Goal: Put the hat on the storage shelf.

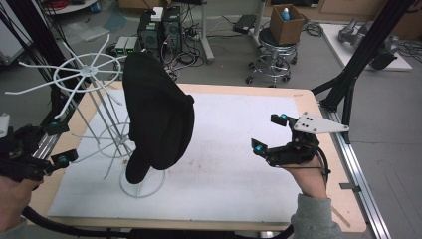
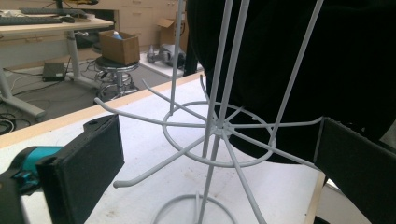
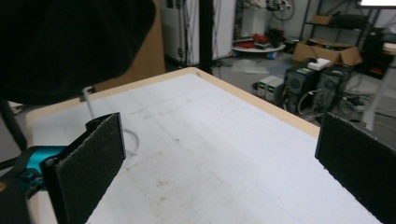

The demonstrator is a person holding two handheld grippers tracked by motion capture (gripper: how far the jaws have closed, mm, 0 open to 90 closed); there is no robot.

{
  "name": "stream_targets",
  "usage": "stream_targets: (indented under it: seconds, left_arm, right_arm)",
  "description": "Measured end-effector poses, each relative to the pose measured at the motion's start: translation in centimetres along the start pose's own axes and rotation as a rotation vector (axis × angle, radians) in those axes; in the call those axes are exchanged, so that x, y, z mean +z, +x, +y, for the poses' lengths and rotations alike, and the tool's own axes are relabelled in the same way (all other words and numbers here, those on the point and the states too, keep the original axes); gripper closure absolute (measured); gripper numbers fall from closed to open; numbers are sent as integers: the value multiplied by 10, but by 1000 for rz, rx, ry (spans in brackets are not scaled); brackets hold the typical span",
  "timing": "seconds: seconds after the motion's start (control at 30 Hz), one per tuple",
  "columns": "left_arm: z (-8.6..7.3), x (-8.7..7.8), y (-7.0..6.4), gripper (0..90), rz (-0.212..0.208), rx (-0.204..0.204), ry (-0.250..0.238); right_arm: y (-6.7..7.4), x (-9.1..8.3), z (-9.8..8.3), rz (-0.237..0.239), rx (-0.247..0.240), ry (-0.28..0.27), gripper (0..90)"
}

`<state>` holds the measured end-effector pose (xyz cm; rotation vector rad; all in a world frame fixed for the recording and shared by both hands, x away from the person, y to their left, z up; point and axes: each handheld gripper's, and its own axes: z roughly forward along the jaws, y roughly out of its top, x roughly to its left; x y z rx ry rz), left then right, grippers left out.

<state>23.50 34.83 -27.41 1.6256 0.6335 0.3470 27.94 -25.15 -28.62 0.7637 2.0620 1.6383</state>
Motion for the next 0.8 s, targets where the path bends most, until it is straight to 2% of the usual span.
stream_targets:
  seconds: [0.1, 0.2, 0.3, 0.37, 0.43, 0.5, 0.8]
  left_arm:
    - [-1, 1, 0, 18, 4, 0, 1]
    - [-1, 1, 1, 18, 9, 2, 5]
    - [-2, 1, 1, 18, 13, -1, 8]
    - [-3, 2, 1, 18, 13, -1, 10]
    - [-3, 3, 1, 18, 11, 0, 12]
    - [-3, 3, 1, 18, 13, 0, 16]
    - [-5, 4, 1, 18, 22, -1, 18]
  right_arm:
    - [-6, -7, -7, -26, 15, -12, 7]
    - [-10, -10, -10, -62, 21, 6, 7]
    - [-12, -12, -13, -68, 27, -5, 7]
    - [-14, -13, -14, -91, 27, -14, 7]
    - [-15, -13, -15, -89, 40, -17, 7]
    - [-14, -13, -15, -103, 18, 1, 7]
    - [-15, -12, -16, -100, 15, 2, 7]
